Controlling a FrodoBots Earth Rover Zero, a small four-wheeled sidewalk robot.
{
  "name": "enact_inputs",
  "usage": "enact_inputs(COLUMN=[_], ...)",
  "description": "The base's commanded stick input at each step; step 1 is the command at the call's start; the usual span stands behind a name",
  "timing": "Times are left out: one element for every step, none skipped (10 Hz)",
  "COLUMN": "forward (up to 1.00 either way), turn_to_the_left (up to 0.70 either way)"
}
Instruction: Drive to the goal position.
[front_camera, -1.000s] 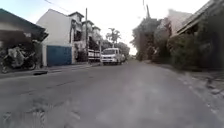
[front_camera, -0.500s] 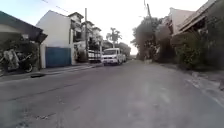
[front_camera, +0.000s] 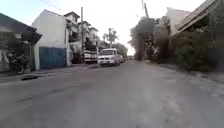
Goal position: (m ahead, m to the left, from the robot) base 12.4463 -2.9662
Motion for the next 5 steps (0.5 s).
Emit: enact_inputs(forward=[0.85,0.85,0.85,0.85,0.85], turn_to_the_left=[-0.34,-0.34,-0.34,-0.34,-0.34])
